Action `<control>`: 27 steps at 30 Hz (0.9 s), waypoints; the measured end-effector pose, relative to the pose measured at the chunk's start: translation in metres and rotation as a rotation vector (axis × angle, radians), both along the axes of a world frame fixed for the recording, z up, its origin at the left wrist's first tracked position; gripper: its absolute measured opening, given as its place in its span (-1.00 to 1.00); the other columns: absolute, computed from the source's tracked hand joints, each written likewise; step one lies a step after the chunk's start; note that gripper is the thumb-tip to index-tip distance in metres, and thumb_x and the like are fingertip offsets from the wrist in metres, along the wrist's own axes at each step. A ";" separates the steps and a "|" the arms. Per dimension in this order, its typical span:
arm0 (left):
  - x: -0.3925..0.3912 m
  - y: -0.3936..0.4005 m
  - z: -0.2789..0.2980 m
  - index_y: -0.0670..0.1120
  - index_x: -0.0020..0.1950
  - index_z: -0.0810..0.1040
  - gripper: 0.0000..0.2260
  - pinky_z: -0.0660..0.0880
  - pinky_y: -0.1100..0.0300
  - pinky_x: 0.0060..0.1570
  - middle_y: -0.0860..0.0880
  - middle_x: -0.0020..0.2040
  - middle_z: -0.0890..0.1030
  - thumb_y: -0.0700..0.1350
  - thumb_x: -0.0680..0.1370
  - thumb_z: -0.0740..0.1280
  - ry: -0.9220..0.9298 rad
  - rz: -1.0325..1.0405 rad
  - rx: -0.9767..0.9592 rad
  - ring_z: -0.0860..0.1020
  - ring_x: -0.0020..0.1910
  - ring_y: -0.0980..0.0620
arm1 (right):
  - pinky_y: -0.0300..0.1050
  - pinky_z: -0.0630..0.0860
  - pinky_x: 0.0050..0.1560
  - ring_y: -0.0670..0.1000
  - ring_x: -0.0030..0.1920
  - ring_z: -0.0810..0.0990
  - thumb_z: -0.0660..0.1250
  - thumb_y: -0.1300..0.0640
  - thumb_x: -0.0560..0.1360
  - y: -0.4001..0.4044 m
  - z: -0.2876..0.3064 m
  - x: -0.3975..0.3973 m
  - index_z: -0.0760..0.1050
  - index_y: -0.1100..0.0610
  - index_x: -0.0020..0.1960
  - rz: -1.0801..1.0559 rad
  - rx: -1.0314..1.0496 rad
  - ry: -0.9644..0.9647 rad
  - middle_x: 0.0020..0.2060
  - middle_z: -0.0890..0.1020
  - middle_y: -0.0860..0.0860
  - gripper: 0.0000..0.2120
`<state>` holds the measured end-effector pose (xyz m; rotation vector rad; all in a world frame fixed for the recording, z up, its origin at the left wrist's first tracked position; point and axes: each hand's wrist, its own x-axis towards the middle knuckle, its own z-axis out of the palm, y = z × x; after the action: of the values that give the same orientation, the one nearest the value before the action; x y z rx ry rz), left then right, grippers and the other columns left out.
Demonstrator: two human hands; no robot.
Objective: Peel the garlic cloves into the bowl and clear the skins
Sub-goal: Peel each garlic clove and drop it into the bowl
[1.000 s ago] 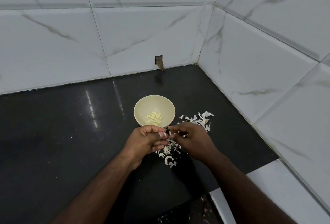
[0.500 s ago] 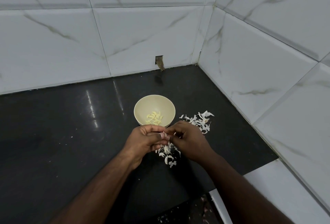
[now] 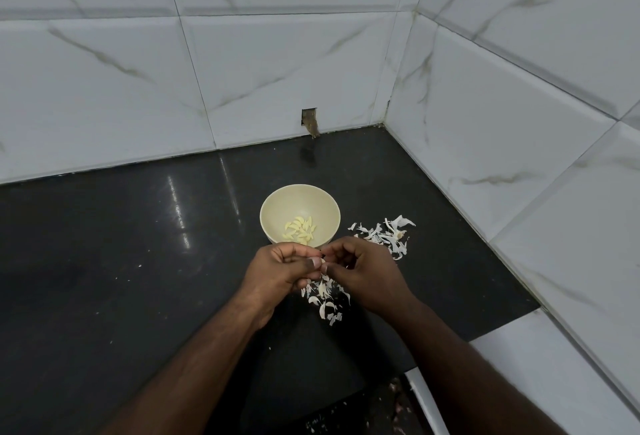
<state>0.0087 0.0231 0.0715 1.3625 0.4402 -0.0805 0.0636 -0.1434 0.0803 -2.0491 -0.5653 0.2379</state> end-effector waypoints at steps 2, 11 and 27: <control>0.001 0.001 -0.001 -0.22 -0.02 0.69 -0.92 0.51 0.24 -0.25 -0.23 -0.17 0.71 -0.30 0.50 0.47 0.000 0.001 0.004 0.65 -0.21 0.01 | -0.34 0.52 -0.17 -0.19 -0.23 0.63 0.46 0.24 0.45 0.000 0.000 -0.001 0.64 -0.10 -0.06 -0.008 -0.011 -0.007 -0.24 0.67 -0.26 -0.77; 0.001 0.002 -0.004 -0.18 -0.03 0.71 -0.93 0.51 0.22 -0.22 -0.19 -0.20 0.69 -0.29 0.51 0.47 0.018 -0.021 -0.019 0.64 -0.18 -0.02 | -0.31 0.45 -0.29 -0.18 -0.35 0.52 0.40 0.25 0.49 0.001 0.002 -0.004 0.56 -0.17 -0.14 -0.020 0.012 -0.016 -0.32 0.61 -0.23 -0.71; -0.003 -0.004 -0.001 -0.22 0.05 0.67 -0.85 0.56 0.30 -0.27 -0.16 -0.14 0.68 -0.35 0.50 0.44 0.023 -0.014 -0.171 0.67 -0.19 0.02 | -0.17 0.50 -0.29 -0.17 -0.37 0.50 0.39 0.25 0.47 0.003 -0.003 -0.009 0.59 -0.01 -0.07 -0.070 0.048 0.009 -0.35 0.58 -0.21 -0.84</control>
<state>0.0057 0.0187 0.0706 1.1974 0.4332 -0.1430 0.0548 -0.1400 0.0771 -2.0161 -0.4881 0.1907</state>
